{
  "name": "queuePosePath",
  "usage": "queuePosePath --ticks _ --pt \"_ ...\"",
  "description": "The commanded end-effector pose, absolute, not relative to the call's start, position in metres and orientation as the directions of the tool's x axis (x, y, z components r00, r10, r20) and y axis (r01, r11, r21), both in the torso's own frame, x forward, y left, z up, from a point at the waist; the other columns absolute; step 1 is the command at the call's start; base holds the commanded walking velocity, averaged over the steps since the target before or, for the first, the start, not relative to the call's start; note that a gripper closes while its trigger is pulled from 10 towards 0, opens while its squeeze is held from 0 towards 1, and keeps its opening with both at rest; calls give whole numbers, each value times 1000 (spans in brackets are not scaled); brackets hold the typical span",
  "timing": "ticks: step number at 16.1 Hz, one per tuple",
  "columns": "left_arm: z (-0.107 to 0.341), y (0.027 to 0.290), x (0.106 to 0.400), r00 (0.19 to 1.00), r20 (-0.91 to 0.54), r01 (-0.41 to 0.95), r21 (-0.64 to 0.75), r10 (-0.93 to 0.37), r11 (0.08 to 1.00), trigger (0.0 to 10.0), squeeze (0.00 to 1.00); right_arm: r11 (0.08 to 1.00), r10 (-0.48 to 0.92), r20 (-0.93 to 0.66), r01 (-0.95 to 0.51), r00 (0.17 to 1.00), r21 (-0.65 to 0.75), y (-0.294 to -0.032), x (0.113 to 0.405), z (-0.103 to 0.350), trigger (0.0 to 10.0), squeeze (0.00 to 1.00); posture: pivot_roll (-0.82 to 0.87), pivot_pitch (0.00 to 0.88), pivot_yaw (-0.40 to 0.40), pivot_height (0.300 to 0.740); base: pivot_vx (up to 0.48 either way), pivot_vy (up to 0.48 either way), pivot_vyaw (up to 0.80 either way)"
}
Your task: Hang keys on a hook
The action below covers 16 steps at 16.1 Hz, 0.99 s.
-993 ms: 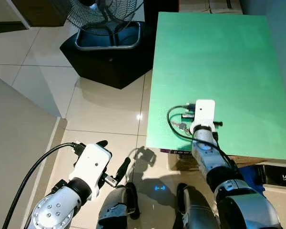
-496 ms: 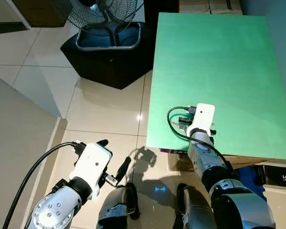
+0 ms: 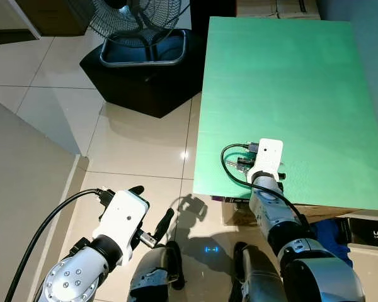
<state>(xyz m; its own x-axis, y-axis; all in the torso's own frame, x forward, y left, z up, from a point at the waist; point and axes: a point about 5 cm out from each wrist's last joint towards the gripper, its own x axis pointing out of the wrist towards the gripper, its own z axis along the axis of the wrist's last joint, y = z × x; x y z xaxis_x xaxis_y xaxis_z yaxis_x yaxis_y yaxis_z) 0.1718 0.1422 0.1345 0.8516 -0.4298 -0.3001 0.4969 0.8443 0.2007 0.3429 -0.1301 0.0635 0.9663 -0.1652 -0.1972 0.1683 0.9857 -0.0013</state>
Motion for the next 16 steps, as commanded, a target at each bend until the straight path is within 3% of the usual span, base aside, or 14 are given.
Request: queuePosePath --ticks 1,7,8,13,16 --pt "131 143 169 847 -320 497 194 -424 846 10000 0 987 -159 -234 162 959 -6 -128 337 54 10000 1000 67 336 97 713 0 0 0" --pt "131 144 168 847 -322 496 193 -423 847 10000 0 985 -172 -248 163 954 -57 -130 335 51 10000 1000 69 343 97 713 0 0 0" --pt "131 144 168 847 -322 496 193 -423 847 10000 0 985 -162 -249 141 955 -99 -128 335 51 10000 0 69 343 97 713 0 0 0" --pt "131 143 168 848 -320 495 189 -423 848 10000 0 945 -170 -236 91 957 -313 -126 330 45 10000 0 62 346 93 713 0 0 0" --pt "131 143 168 849 -320 493 189 -422 849 10000 0 939 -202 -274 107 940 -327 -127 321 34 10000 0 63 345 92 713 0 0 0"
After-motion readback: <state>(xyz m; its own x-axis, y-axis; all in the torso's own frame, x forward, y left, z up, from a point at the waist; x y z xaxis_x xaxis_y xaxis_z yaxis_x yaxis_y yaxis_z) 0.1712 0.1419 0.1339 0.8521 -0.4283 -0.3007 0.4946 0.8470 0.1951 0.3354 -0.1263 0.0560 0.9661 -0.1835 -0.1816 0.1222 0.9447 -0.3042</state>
